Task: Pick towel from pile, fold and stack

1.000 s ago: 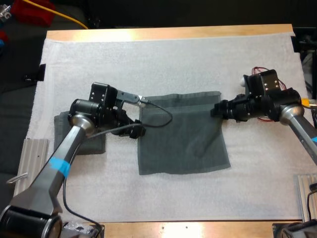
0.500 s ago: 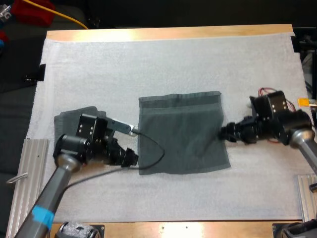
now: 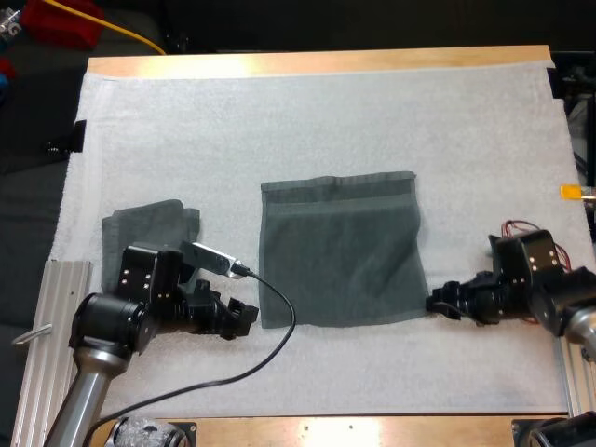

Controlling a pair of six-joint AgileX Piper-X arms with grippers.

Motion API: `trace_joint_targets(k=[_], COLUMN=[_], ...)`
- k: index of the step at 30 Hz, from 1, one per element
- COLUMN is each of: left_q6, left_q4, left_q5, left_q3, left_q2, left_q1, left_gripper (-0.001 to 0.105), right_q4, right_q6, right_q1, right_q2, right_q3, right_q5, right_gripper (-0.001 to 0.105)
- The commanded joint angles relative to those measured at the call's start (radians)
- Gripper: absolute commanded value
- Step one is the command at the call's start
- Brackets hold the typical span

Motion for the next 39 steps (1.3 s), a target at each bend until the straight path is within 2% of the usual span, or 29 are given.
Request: trace_joint_targets(k=[1,6,8,17,25,29,39], left_q6=[-0.01,-0.014,-0.014,-0.014,-0.014,-0.014,-0.014], left_q4=[0.012,0.013,0.018,0.02,0.02,0.02,0.02], left_q5=[0.006,0.02,0.04,0.048,0.051,0.051,0.051], left_q3=[0.0,0.0,0.0,0.0,0.0,0.0,0.0], left_q2=[-0.012,-0.017,-0.017,-0.017,-0.017,-0.017,-0.017], left_q1=[-0.003,-0.003,-0.003,-0.003,-0.003,-0.003,-0.003], left_gripper=[0.067,0.067,0.067,0.067,0.067,0.067,0.067], right_q4=[-0.025,-0.152,-0.237,-0.426,-0.519,-0.566,-0.573], right_q6=[0.022,0.19,0.288,0.459,0.509,0.534,0.534], right_q1=[0.0,0.0,0.0,0.0,0.0,0.0,0.0], right_q2=[-0.018,-0.024,-0.024,-0.009,0.109,0.162,0.213], right_q3=[0.016,0.078,0.114,0.219,0.223,0.223,0.223], right_q5=[0.013,0.017,0.015,0.015,0.001,-0.041,-0.052], right_gripper=[0.054,0.054,0.054,0.054,0.054,0.054,0.054])
